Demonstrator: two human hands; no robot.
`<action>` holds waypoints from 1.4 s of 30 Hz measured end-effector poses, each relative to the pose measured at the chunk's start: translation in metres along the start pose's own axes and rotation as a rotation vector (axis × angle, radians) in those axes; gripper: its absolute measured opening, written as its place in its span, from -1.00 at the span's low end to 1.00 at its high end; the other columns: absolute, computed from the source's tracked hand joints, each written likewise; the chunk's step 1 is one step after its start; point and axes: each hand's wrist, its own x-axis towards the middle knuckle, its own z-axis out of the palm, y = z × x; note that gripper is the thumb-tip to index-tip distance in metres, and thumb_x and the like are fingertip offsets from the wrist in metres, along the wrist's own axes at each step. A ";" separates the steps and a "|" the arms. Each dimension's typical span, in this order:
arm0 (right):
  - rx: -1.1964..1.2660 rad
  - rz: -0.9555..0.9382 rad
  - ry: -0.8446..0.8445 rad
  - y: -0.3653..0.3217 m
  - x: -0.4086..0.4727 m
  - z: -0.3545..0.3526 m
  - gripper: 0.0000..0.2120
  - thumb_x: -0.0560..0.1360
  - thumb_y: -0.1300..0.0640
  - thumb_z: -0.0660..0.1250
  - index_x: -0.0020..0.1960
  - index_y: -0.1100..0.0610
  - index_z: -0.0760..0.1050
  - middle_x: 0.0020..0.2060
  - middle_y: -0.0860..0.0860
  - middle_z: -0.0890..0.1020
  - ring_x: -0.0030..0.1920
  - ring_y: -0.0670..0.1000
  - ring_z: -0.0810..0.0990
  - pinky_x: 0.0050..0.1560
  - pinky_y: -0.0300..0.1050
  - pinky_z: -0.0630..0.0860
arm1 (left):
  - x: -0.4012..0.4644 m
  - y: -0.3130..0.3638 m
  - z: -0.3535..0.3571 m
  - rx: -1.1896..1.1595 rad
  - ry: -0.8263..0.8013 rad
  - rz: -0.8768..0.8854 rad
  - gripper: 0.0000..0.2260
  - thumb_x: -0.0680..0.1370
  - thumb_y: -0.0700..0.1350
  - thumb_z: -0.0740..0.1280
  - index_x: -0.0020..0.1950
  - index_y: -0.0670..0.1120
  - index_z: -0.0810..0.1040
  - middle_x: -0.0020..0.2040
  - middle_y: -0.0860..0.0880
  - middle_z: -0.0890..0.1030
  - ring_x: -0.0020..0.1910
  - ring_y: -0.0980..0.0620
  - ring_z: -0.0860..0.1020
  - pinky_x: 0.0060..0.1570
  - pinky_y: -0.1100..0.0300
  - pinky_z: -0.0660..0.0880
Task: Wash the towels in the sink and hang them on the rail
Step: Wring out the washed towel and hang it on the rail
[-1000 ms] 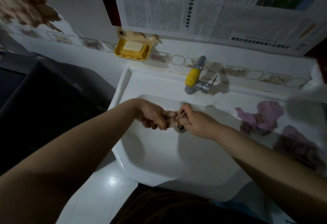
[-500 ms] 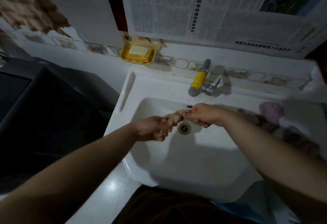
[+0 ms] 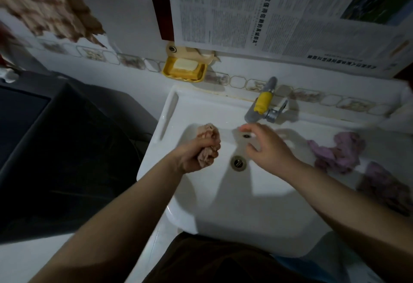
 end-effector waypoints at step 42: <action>0.127 0.477 -0.069 -0.022 0.012 0.014 -0.38 0.46 0.10 0.36 0.43 0.08 0.15 0.10 0.02 0.56 -0.11 0.03 0.62 -0.15 -0.04 0.51 | 0.007 0.042 0.058 1.805 0.282 -0.020 -0.78 0.52 0.02 0.33 -0.17 -0.13 0.52 -0.29 -0.08 0.54 -0.37 -0.03 0.48 -0.35 0.21 0.39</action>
